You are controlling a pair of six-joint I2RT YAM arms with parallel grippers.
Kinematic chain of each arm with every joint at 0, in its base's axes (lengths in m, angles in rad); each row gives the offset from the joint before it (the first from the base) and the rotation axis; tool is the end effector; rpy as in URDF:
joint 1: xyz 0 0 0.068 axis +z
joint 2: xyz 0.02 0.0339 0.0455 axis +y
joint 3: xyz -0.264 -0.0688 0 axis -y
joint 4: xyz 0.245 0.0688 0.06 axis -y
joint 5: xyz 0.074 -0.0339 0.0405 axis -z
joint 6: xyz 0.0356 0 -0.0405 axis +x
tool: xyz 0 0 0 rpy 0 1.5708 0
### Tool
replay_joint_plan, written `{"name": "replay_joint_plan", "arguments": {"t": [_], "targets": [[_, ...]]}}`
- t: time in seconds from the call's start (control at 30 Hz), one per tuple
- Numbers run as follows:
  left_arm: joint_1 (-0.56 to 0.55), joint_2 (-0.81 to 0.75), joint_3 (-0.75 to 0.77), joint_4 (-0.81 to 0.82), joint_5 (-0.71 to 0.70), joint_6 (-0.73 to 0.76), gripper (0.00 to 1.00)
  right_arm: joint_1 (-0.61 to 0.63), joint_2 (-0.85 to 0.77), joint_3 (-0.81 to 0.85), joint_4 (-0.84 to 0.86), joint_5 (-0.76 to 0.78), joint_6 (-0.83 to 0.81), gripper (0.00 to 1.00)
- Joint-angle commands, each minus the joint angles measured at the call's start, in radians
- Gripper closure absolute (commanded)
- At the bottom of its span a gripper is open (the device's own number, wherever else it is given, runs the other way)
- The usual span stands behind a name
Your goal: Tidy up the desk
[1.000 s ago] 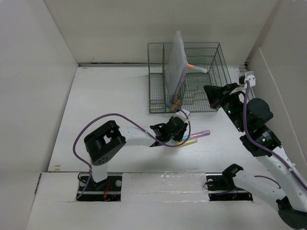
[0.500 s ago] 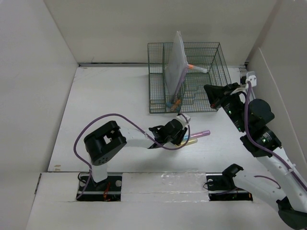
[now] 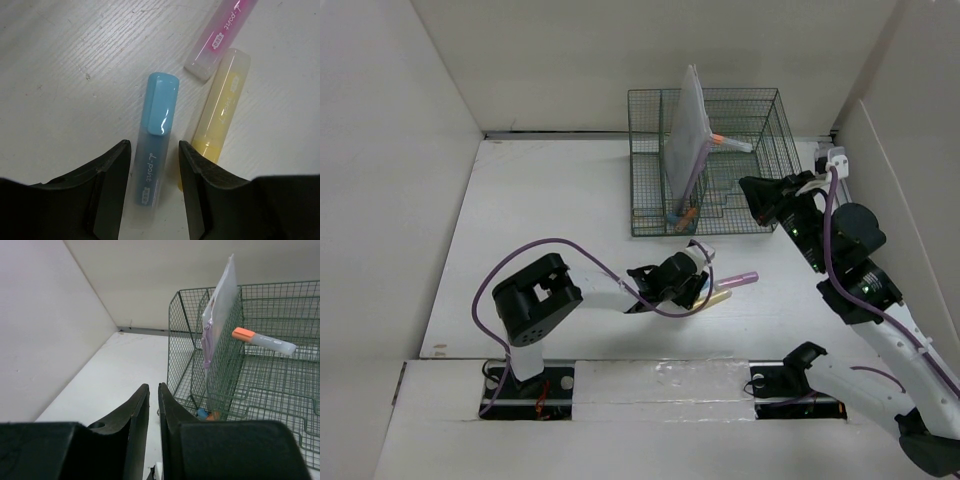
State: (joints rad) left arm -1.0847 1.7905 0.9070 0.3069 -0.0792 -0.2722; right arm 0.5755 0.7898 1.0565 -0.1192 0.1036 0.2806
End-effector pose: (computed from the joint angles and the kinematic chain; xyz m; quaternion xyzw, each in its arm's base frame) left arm 0.1759 -0.3268 0.1602 0.3297 0.8143 -0.2720 0.3928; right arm 0.1387 0.0856 0.4395 -0.0570 0.6509 0.2832 0.7021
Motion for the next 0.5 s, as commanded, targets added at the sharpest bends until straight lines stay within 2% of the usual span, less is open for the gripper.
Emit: {"name": "replay_joint_plan", "arguments": {"t": [0.0,0.13,0.2,0.27,0.37,0.4,0.47], "targets": [[0.000,-0.011,-0.007,-0.018,-0.004,0.016,0.60,-0.005,-0.012,0.005,0.058,-0.013,0.005,0.81],[0.000,0.001,0.004,-0.022,-0.002,0.021,0.62,-0.005,-0.017,0.007,0.056,-0.010,0.006,0.80],[0.000,0.012,0.012,-0.037,-0.019,0.027,0.66,-0.005,-0.017,0.007,0.058,-0.007,0.006,0.79],[-0.023,0.032,0.032,-0.075,-0.086,0.040,0.69,-0.005,-0.020,0.007,0.056,-0.004,0.006,0.78],[-0.037,0.067,0.064,-0.115,-0.142,0.044,0.79,-0.005,-0.021,0.005,0.059,-0.005,0.005,0.76],[-0.037,0.069,0.064,-0.117,-0.143,0.036,0.85,-0.005,-0.023,0.005,0.059,-0.004,0.006,0.76],[-0.037,0.052,0.052,-0.097,-0.159,0.027,0.90,-0.005,-0.024,0.005,0.059,-0.005,0.006,0.76]]}}
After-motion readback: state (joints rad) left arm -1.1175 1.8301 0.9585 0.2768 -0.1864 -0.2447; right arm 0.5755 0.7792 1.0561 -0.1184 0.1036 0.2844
